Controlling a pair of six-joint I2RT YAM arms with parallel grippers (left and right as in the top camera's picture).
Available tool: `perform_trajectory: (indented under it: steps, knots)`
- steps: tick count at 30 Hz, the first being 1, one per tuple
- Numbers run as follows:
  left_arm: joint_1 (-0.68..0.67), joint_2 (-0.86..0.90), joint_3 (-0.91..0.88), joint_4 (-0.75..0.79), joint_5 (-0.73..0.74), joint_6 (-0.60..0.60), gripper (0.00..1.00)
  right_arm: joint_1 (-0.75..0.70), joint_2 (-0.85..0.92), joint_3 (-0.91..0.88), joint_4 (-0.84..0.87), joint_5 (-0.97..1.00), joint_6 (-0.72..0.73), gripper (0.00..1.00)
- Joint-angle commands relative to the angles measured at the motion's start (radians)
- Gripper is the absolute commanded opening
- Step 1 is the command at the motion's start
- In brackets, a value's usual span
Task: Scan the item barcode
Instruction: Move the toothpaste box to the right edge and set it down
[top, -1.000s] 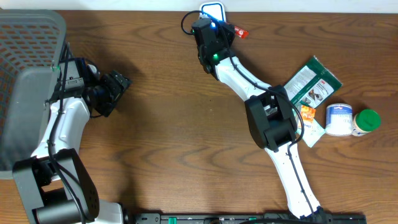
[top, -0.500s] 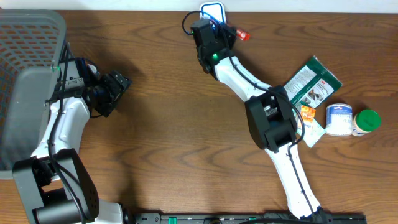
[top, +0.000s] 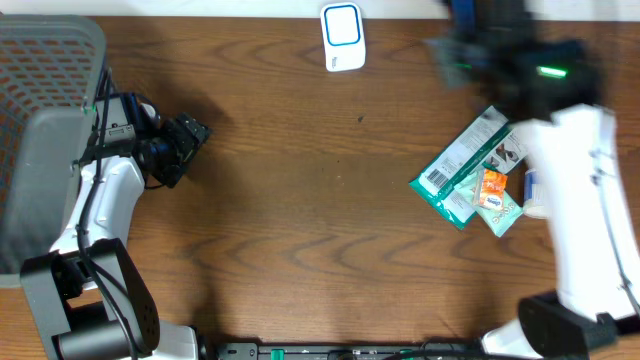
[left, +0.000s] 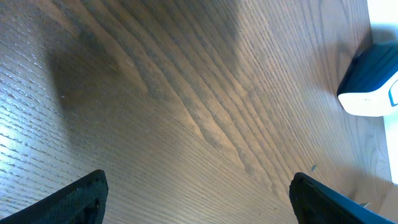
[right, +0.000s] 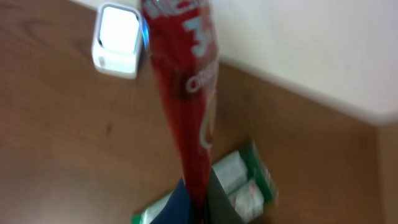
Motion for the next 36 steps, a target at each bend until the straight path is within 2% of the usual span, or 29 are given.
perform_trajectory:
  steps: [1,4,6,9,14,15,16,17,22,28,36]
  knots:
    - [0.01,0.005,0.013,0.0,-0.013,0.002,0.91,-0.151,-0.003,-0.016,-0.132,-0.167,0.112,0.01]
    - [0.01,0.005,0.013,0.0,-0.013,0.002,0.91,-0.292,0.002,-0.066,-0.222,-0.166,0.135,0.01]
    - [0.01,0.005,0.013,0.0,-0.013,0.002,0.91,-0.361,0.002,-0.16,-0.208,-0.166,0.153,0.01]
    - [0.01,0.005,0.013,0.0,-0.013,0.002,0.91,-0.436,0.002,-0.412,-0.055,-0.167,0.182,0.01]
    - [0.01,0.005,0.013,0.0,-0.013,0.002,0.91,-0.442,0.008,-0.726,0.216,-0.166,0.151,0.02]
    - [0.01,0.005,0.013,0.0,-0.013,0.002,0.91,-0.441,0.008,-0.762,0.26,-0.168,0.151,0.1]
    - [0.01,0.005,0.013,0.0,-0.013,0.002,0.91,-0.441,0.008,-0.783,0.284,-0.17,0.151,0.29]
    - [0.01,0.005,0.013,0.0,-0.013,0.002,0.91,-0.441,0.008,-0.793,0.291,-0.169,0.151,0.78]
    - [0.01,0.005,0.013,0.0,-0.013,0.002,0.91,-0.44,0.007,-0.793,0.286,-0.186,0.15,0.99]
    - [0.01,0.005,0.013,0.0,-0.013,0.002,0.91,-0.436,-0.025,-0.667,0.185,-0.373,0.059,0.99]
    - [0.01,0.005,0.013,0.0,-0.013,0.002,0.91,-0.436,-0.034,-0.633,0.187,-0.383,0.061,0.99]
